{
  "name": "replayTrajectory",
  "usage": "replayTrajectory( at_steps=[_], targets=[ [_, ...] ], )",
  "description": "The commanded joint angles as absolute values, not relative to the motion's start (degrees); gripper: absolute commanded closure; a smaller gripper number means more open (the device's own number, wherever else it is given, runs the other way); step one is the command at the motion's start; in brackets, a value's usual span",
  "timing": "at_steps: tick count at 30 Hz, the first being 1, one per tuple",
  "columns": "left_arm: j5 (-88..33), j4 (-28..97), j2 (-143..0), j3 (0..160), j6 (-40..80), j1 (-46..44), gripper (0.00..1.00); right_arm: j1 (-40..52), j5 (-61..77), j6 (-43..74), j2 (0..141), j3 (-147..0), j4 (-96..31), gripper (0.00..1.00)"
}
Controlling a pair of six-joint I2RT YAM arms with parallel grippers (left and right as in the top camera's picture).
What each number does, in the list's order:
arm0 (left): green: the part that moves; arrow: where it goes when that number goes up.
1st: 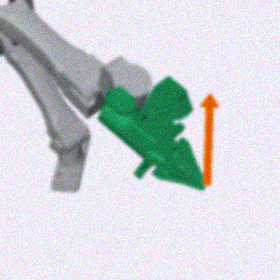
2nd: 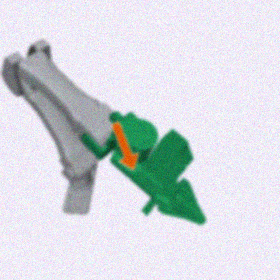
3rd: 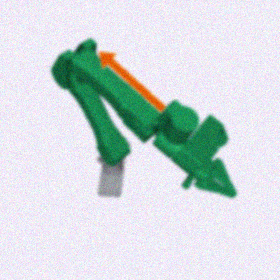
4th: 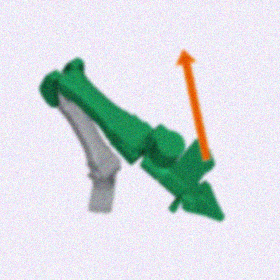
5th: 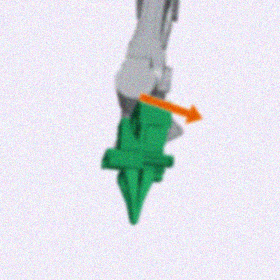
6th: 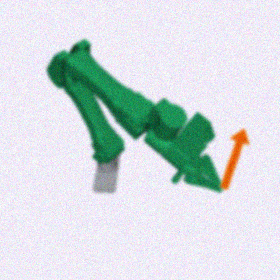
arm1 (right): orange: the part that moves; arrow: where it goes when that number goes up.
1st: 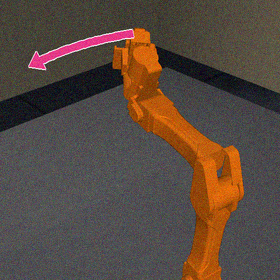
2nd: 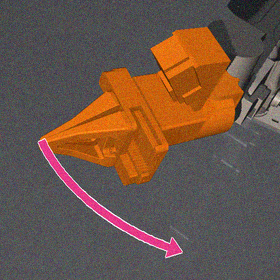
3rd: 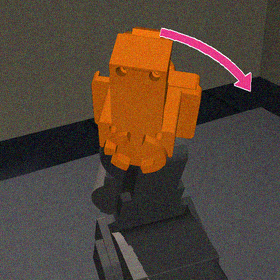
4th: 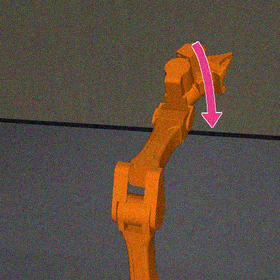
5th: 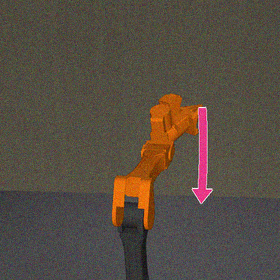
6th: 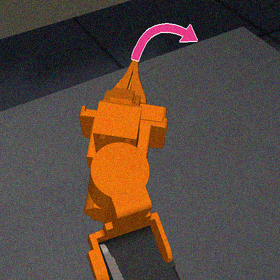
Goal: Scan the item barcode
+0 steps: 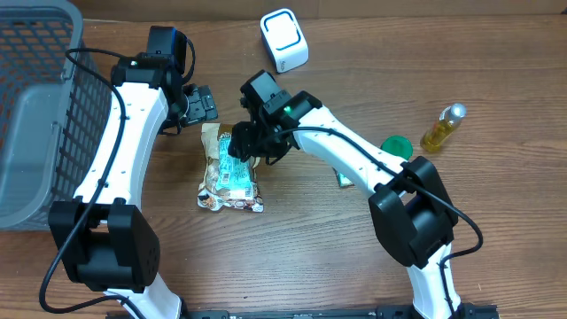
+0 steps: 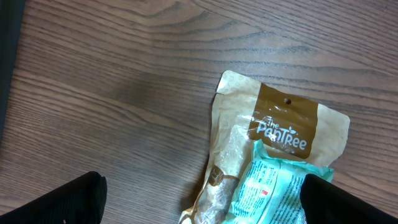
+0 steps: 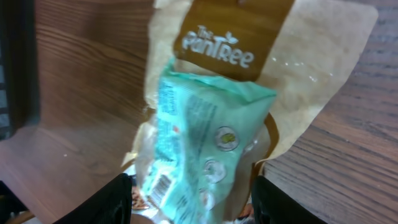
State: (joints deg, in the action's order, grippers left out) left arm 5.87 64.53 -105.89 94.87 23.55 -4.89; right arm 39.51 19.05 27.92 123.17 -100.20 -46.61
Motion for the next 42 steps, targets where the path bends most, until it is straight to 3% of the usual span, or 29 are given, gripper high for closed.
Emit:
replayTrajectory(
  at_steps=[1, 10, 16, 30, 42],
  targets=[
    [6.4, 64.4, -105.1, 95.6, 22.7, -5.4, 0.0, 39.5, 18.4, 28.8, 123.5, -97.9, -44.4, 0.45],
    [6.4, 64.4, -105.1, 95.6, 22.7, -5.4, 0.01, 39.5, 18.4, 31.8, 123.5, -93.7, -37.4, 0.52],
    [6.4, 64.4, -105.1, 95.6, 22.7, -5.4, 0.0, 39.5, 18.4, 31.7, 123.5, -92.8, -36.1, 0.73],
    [6.4, 64.4, -105.1, 95.6, 22.7, -5.4, 0.0, 39.5, 16.5, 31.7, 123.5, -92.8, -35.4, 0.74],
    [6.4, 64.4, -105.1, 95.6, 22.7, -5.4, 0.0, 39.5, 16.5, 31.7, 123.5, -92.8, -35.4, 0.96]
  ],
)
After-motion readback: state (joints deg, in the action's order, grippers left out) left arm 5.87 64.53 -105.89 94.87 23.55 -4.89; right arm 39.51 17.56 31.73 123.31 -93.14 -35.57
